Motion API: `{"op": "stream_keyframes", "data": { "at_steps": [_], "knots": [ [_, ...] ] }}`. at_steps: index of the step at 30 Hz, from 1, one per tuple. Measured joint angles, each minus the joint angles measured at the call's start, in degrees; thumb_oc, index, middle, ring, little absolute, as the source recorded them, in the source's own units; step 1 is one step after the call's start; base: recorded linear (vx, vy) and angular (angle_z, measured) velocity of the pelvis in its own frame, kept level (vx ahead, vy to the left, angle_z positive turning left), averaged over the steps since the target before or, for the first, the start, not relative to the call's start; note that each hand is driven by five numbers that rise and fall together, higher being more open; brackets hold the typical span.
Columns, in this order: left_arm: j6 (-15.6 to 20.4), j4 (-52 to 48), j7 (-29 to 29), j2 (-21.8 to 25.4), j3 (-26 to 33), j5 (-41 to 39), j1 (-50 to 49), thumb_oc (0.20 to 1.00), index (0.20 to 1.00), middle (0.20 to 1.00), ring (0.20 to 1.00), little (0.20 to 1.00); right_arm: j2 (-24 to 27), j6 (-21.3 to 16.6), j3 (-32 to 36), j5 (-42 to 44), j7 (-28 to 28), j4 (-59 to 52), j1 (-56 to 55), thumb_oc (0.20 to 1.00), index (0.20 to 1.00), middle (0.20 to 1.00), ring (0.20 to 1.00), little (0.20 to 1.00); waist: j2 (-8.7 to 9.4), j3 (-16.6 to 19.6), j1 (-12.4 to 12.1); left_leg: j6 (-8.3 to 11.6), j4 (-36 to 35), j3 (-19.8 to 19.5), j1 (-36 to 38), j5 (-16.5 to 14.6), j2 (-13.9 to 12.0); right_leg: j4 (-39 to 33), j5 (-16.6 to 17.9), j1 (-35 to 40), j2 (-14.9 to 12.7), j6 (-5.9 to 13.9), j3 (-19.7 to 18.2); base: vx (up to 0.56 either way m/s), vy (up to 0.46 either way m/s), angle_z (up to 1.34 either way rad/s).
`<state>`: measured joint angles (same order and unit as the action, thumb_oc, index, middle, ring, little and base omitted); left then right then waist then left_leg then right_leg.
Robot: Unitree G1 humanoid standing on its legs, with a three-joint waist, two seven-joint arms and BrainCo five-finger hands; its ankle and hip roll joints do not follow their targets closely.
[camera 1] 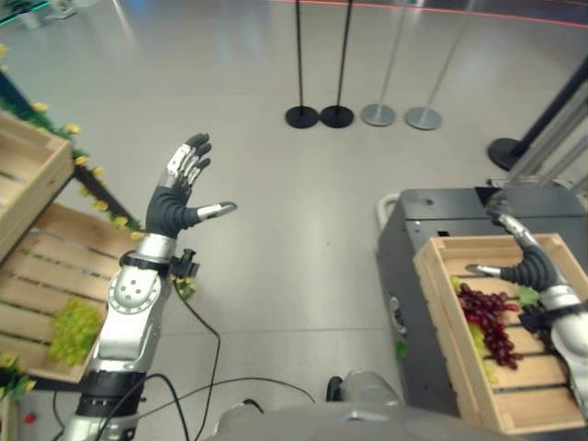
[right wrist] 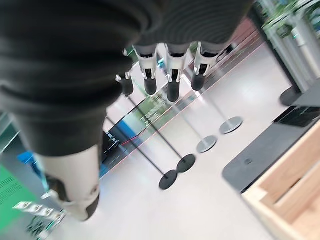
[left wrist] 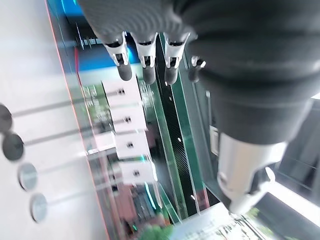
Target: Pick up the fruits from the basket on one side to the basket on the other side
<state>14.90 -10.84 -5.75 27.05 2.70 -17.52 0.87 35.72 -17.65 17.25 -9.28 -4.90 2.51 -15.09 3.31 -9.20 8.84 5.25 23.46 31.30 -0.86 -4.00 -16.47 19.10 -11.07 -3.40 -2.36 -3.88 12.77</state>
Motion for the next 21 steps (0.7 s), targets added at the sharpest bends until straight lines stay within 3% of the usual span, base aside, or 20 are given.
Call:
{"op": "stream_keyframes", "data": {
  "at_steps": [1,2,3,4,6,7,9,10,12,14,15,16,17,19,21],
  "knots": [
    [0.0,0.1,0.0,-0.1,-0.2,0.0,0.1,1.0,1.0,1.0,1.0,1.0,0.4,-0.2,0.1,0.1,0.1,0.0,-0.1,1.0,1.0,1.0,1.0,1.0,0.11,0.0,1.1,1.34,1.2,-0.5,0.6,0.7,-0.7,-0.3,-0.4,0.2,1.1,0.03,0.0,-0.12,-0.111,-0.86],
    [0.1,0.1,0.5,0.2,-0.3,0.0,0.5,1.0,1.0,1.0,1.0,1.0,0.9,-0.5,0.0,0.8,0.1,0.4,0.3,1.0,1.0,1.0,1.0,1.0,0.8,-0.9,-0.3,0.99,7.5,-5.8,-1.4,1.3,-2.2,0.4,-0.1,0.1,2.1,-1.55,-3.2,-0.05,0.009,-0.95],
    [0.1,0.2,0.6,0.1,-0.5,0.0,0.4,1.0,1.0,1.0,1.0,1.0,1.1,-0.5,0.0,1.0,0.1,0.4,0.5,1.0,1.0,1.0,1.0,1.0,1.03,-1.2,-0.9,0.74,9.9,-8.3,-2.3,1.4,-2.3,0.5,0.2,0.3,2.3,-2.12,-4.0,0.0,0.047,-1.02],
    [0.1,0.2,0.9,-0.1,-1.5,0.0,0.4,1.0,1.0,1.0,1.0,1.0,1.3,-0.5,-0.1,1.2,0.2,0.2,0.8,1.0,1.0,1.0,1.0,1.0,1.76,-2.0,-0.3,2.28,12.2,-15.8,-5.8,-0.3,1.6,0.0,0.6,0.3,2.9,-2.31,-6.0,0.05,0.062,-0.78],
    [0.1,0.4,1.1,-1.5,-1.7,0.0,0.0,1.0,1.0,1.0,1.0,1.0,2.3,-0.7,-1.0,1.6,0.0,0.3,1.2,1.0,1.0,1.0,1.0,1.0,1.32,-2.4,-1.5,1.52,6.9,-23.8,-6.5,-2.3,8.3,-1.7,2.0,-0.3,3.9,-1.95,-11.2,0.1,0.082,-1.01],
    [0.2,0.4,1.3,-1.7,-1.6,0.1,-0.1,1.0,1.0,1.0,1.0,1.0,2.3,-0.7,-1.1,1.6,0.0,0.4,1.3,1.0,1.0,1.0,1.0,1.0,0.55,-2.5,-2.0,0.66,3.9,-25.1,-6.7,-2.5,9.6,-2.6,2.8,-0.2,4.6,-1.87,-12.1,0.19,0.186,-1.16],
    [0.3,0.9,1.6,-1.6,-1.4,0.5,0.1,1.0,1.0,1.0,1.0,1.0,2.4,-0.7,-1.4,1.6,-0.1,0.4,1.4,1.0,1.0,1.0,1.0,1.0,0.18,-3.2,-1.6,-0.05,-1.5,-26.5,-8.7,-1.8,9.7,-3.1,3.8,-0.1,6.3,-2.36,-13.5,0.15,0.144,-0.9],
    [0.7,1.1,2.1,-1.5,-1.5,1.0,-0.4,1.0,1.0,1.0,1.0,1.0,3.6,-0.9,-2.8,2.0,-0.1,0.9,2.5,1.0,1.0,1.0,1.0,1.0,0.35,-3.2,-3.6,0.34,-7.6,-39.3,-8.1,-1.7,14.0,-2.9,4.3,-1.1,6.9,-2.16,-19.3,0.04,0.08,-1.41],
    [0.8,1.8,3.1,-1.7,-1.2,1.0,-0.9,1.0,1.0,1.0,1.0,1.0,5.6,-1.2,-4.2,2.0,-0.4,2.3,6.0,1.0,1.0,1.0,1.0,1.0,-1.69,-3.9,-4.6,-0.16,-11.0,-46.4,-9.2,-1.3,16.2,-5.3,6.5,-0.6,9.4,-1.06,-26.2,0.05,0.123,-1.7],
    [1.0,2.0,3.4,-1.7,-1.3,1.0,-0.7,1.0,1.0,1.0,1.0,1.0,5.9,-1.3,-4.7,2.0,-0.5,2.6,7.2,1.0,1.0,1.0,1.0,1.0,-2.29,-4.3,-5.0,-0.26,-11.5,-46.6,-9.3,-1.2,16.6,-5.4,6.5,-0.8,9.7,-1.19,-27.6,0.04,0.179,-1.06],
    [1.4,2.0,3.6,-1.8,-1.2,1.1,-0.7,1.0,1.0,1.0,1.0,1.0,5.8,-1.2,-4.7,2.1,-0.9,2.5,7.1,1.0,1.0,1.0,1.0,1.0,-3.2,-4.3,-3.2,-1.12,-10.5,-45.4,-9.7,-0.8,16.5,-5.7,6.2,-1.0,10.3,-0.37,-28.7,0.09,0.225,-1.07],
    [2.1,1.8,3.9,-1.6,-1.2,1.1,-0.7,1.0,1.0,1.0,1.0,1.0,6.0,-1.3,-5.1,2.5,-1.5,2.4,7.1,1.0,1.0,1.0,1.0,1.0,-4.18,-3.8,-3.8,-1.75,-11.1,-42.4,-8.9,-1.0,15.9,-4.8,5.5,-1.7,10.6,0.55,-29.9,0.15,0.231,-1.19],
    [2.4,1.8,4.1,-1.4,-1.2,1.3,-0.5,1.0,1.0,1.0,1.0,1.0,6.3,-1.3,-5.4,3.0,-1.9,2.4,7.2,1.0,1.0,1.0,1.0,1.0,-4.02,-3.9,-3.4,-1.41,-11.2,-41.3,-8.9,0.5,15.9,-3.5,4.8,-2.8,10.5,1.54,-30.6,0.16,0.224,-1.18],
    [2.7,1.9,4.7,-1.1,-1.0,2.3,-0.3,1.0,1.0,1.0,1.0,1.0,6.2,-1.3,-6.0,3.3,-2.4,2.4,7.6,1.0,1.0,1.0,1.0,1.0,-3.81,-4.0,-3.0,-2.78,-11.3,-38.8,-8.5,2.4,16.4,-2.8,4.0,-3.3,9.4,2.96,-31.9,0.11,0.193,-0.85],
    [2.8,1.9,4.7,-1.1,-1.1,3.3,0.2,1.0,1.0,1.0,1.0,1.0,5.6,-1.3,-6.4,3.5,-2.9,2.0,6.7,1.0,1.0,1.0,1.0,1.0,-2.39,-3.9,-0.9,-4.46,-12.9,-35.7,-6.2,2.7,18.6,-3.3,3.4,-2.8,5.8,5.71,-32.7,0.06,0.286,-0.75]
  ]
}}
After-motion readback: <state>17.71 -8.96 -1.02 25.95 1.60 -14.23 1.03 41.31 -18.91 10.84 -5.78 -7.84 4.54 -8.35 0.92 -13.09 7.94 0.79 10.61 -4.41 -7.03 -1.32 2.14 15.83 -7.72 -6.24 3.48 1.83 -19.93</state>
